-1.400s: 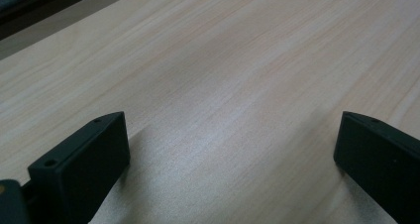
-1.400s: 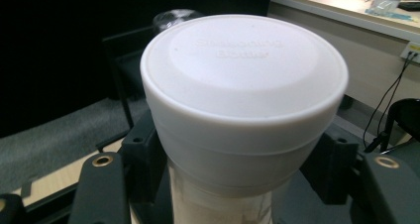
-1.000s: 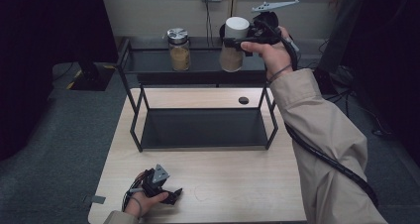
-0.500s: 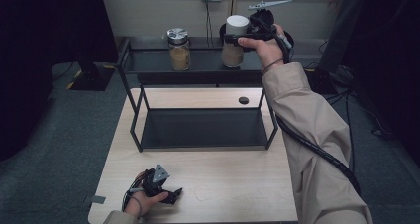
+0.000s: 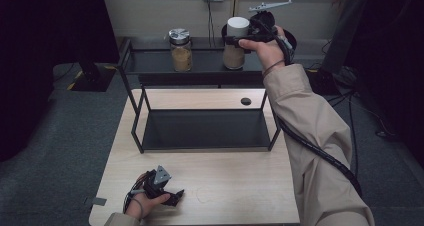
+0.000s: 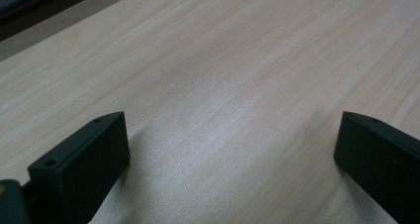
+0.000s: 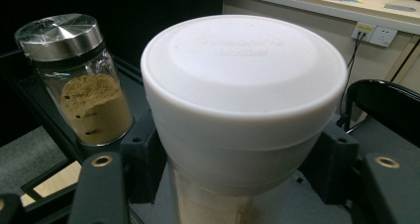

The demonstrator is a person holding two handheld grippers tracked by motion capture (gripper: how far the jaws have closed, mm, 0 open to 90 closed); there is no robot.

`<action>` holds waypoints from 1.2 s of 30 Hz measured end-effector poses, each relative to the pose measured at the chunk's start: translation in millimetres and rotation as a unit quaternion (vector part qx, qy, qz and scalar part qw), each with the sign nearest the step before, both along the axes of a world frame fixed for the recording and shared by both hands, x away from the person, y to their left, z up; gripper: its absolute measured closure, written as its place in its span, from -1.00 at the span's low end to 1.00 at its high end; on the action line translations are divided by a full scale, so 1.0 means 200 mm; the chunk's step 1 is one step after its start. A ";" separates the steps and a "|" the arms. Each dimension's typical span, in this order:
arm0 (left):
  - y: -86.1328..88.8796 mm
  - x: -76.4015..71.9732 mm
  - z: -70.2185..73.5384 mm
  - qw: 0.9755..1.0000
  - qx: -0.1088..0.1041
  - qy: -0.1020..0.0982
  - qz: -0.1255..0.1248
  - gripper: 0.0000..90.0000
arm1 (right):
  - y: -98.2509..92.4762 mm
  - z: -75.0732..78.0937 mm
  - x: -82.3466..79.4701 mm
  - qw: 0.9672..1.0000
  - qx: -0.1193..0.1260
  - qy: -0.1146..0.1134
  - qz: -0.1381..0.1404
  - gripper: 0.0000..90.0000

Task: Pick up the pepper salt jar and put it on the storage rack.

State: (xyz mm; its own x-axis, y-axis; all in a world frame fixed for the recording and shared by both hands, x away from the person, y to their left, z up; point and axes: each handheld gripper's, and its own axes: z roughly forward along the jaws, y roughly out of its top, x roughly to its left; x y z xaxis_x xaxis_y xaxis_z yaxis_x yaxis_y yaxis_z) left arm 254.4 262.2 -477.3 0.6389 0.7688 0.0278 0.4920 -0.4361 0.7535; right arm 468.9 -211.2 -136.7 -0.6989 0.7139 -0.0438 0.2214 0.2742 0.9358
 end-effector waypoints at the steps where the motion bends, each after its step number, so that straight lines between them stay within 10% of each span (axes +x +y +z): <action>1: 0.00 0.00 0.00 1.000 0.000 0.000 0.000 -1.00 | 0.00 0.00 0.00 1.000 0.000 -0.001 0.001 -0.22; 9: 0.00 0.00 0.00 1.000 0.000 0.000 0.000 -1.00 | 0.00 -0.03 0.00 1.000 0.012 -0.005 -0.004 -0.26; 21: 0.00 0.00 0.00 1.000 0.000 0.000 0.000 -1.00 | -0.02 -0.08 -0.08 0.998 0.043 -0.009 -0.042 -1.00; 36: 0.00 0.00 0.00 1.000 0.000 0.000 0.003 -1.00 | -0.12 -0.13 -0.19 0.999 0.029 -0.013 -0.010 -1.00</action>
State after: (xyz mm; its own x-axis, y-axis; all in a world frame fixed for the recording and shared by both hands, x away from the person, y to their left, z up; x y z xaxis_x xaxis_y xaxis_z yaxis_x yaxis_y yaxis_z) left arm 253.8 261.7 -477.4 0.6342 0.7726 0.0283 0.4943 -0.4333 0.7536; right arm 431.3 -234.8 -163.4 -0.6843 0.7290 -0.0204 0.2016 0.2160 0.9554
